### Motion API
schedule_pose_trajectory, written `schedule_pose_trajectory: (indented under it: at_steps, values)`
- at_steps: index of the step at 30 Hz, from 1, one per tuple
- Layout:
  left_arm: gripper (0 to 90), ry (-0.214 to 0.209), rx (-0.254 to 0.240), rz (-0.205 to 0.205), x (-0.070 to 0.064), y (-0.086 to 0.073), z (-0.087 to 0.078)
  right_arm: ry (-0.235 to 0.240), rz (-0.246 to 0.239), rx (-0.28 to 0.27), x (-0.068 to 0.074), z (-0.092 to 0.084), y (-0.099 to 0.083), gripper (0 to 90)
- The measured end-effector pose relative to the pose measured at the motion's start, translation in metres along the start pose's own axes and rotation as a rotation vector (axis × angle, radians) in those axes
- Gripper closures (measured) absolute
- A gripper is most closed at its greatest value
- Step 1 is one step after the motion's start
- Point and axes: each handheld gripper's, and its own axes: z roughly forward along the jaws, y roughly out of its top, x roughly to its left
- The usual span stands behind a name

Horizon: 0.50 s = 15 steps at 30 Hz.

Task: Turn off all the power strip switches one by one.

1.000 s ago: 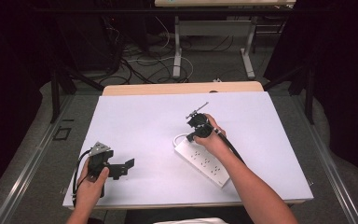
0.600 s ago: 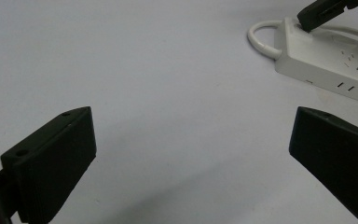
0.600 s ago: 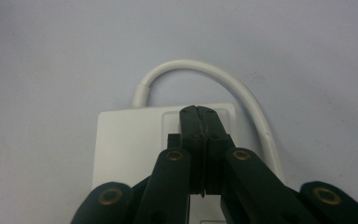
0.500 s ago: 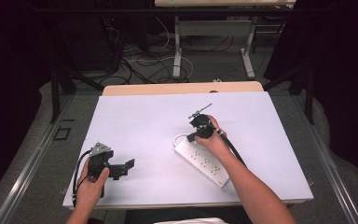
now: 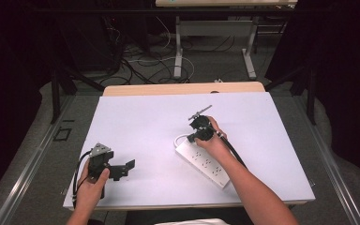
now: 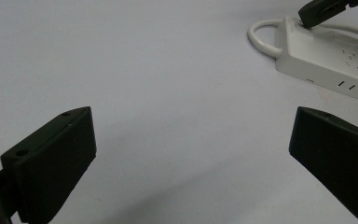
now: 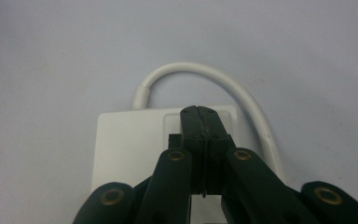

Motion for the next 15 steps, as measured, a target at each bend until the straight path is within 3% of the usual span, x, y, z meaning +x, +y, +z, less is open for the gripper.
schedule_pose_trajectory:
  at_steps: [1,3,4,5,6,10,14,15]
  values:
    - [0.8,-0.004,0.009,0.002,0.0008,0.0007,-0.0010,0.016,0.032,-0.099,0.0021,0.0064,-0.0029,90.0]
    - [0.8,-0.003,0.009,0.001,0.0009,0.0007,-0.0010,0.023,0.039,-0.109,0.0020,0.0067,-0.0037,90.0]
    - [0.8,-0.002,0.009,-0.001,0.0010,0.0007,-0.0010,0.025,0.039,-0.022,0.0018,0.0009,-0.0019,90.0]
    - [0.8,-0.002,0.008,-0.001,0.0009,0.0006,-0.0011,0.029,0.044,-0.108,0.0020,0.0063,-0.0041,90.0]
    - [0.8,-0.002,0.007,0.001,0.0010,0.0007,-0.0012,0.029,0.029,-0.095,0.0010,0.0048,-0.0037,90.0]
    - [0.8,-0.001,0.005,0.000,0.0013,0.0009,-0.0018,0.043,0.049,-0.066,0.0030,-0.0012,-0.0040,90.0]
    - [0.8,0.004,-0.002,0.002,0.0021,0.0008,-0.0018,0.050,0.040,-0.063,0.0019,-0.0032,-0.0054,90.0]
    - [0.8,0.004,-0.002,0.002,0.0022,0.0007,-0.0019,0.047,0.058,-0.096,0.0023,-0.0019,-0.0072,90.0]
